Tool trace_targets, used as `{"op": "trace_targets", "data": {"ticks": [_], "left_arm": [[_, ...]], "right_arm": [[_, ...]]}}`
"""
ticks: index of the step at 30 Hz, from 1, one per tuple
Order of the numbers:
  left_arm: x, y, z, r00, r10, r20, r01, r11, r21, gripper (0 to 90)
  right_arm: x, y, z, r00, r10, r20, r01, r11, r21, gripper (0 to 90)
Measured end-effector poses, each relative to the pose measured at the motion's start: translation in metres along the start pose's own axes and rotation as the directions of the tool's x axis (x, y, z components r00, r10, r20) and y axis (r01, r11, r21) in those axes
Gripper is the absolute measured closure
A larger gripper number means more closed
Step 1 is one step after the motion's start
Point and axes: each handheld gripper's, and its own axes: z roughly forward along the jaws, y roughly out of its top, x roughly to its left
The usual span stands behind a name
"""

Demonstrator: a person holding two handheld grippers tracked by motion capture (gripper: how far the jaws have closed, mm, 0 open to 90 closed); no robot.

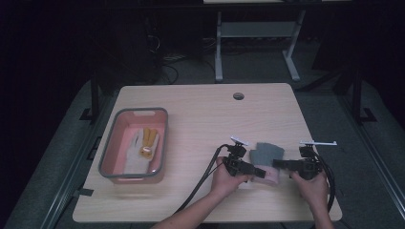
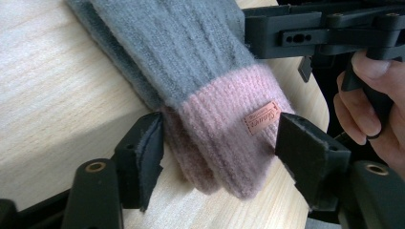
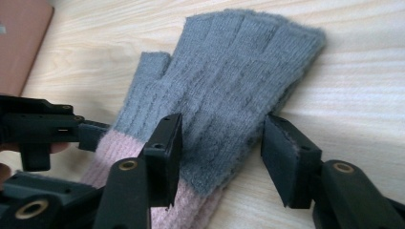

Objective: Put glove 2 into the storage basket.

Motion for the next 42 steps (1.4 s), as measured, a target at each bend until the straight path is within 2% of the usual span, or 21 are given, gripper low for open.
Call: {"op": "trace_targets", "data": {"ticks": [5, 6, 8, 14, 18, 21, 23, 30, 36, 42], "left_arm": [[0.001, 0.0, 0.0, 0.9999, 0.006, -0.01, -0.006, 1.0, 0.0, 40.3], [0.0, -0.001, 0.0, 0.999, 0.037, -0.026, -0.037, 0.9993, -0.007, 40.5], [-0.002, -0.001, 0.001, 0.9977, 0.054, -0.041, -0.054, 0.9985, -0.009, 40.5], [-0.002, -0.001, 0.001, 0.9981, 0.042, -0.046, -0.042, 0.9991, -0.009, 44.0], [-0.001, -0.001, 0.002, 0.9992, 0.014, -0.038, -0.015, 0.9999, -0.009, 47.6], [-0.001, -0.001, 0.003, 0.9986, 0.035, -0.039, -0.036, 0.9991, -0.022, 49.3], [-0.002, -0.002, 0.005, 0.9982, 0.04, -0.045, -0.041, 0.9986, -0.033, 50.8], [0.003, 0.0, 0.003, 0.9998, 0.021, -0.001, -0.021, 0.9989, -0.042, 60.8], [0.006, 0.0, -0.002, 0.9998, 0.008, 0.018, -0.007, 0.9994, -0.035, 63.5], [0.006, -0.003, -0.008, 0.9997, 0.015, 0.019, -0.014, 0.9992, -0.038, 64.2]], "right_arm": [[-0.002, -0.002, 0.003, 0.9999, 0.013, -0.009, -0.012, 0.9998, 0.013, 51.6], [-0.002, -0.003, 0.005, 0.9998, 0.016, -0.011, -0.016, 0.9997, 0.017, 52.6], [-0.002, -0.004, 0.005, 0.9996, 0.027, -0.012, -0.027, 0.9995, 0.014, 53.2], [-0.005, -0.006, 0.006, 0.9979, 0.052, -0.038, -0.052, 0.9986, 0.0, 57.5], [-0.004, -0.007, 0.008, 0.9964, 0.068, -0.05, -0.068, 0.9977, -0.001, 62.1], [-0.006, -0.008, 0.01, 0.994, 0.082, -0.072, -0.082, 0.9966, 0.001, 65.0], [-0.01, -0.008, 0.01, 0.9888, 0.116, -0.094, -0.116, 0.9933, 0.004, 68.3], [-0.013, -0.009, 0.01, 0.9803, 0.135, -0.144, -0.136, 0.9907, 0.001, 76.2], [-0.009, -0.008, 0.009, 0.9818, 0.118, -0.148, -0.12, 0.9928, 0.001, 77.4], [-0.003, -0.007, 0.008, 0.9791, 0.117, -0.166, -0.117, 0.9931, 0.006, 77.7]]}}
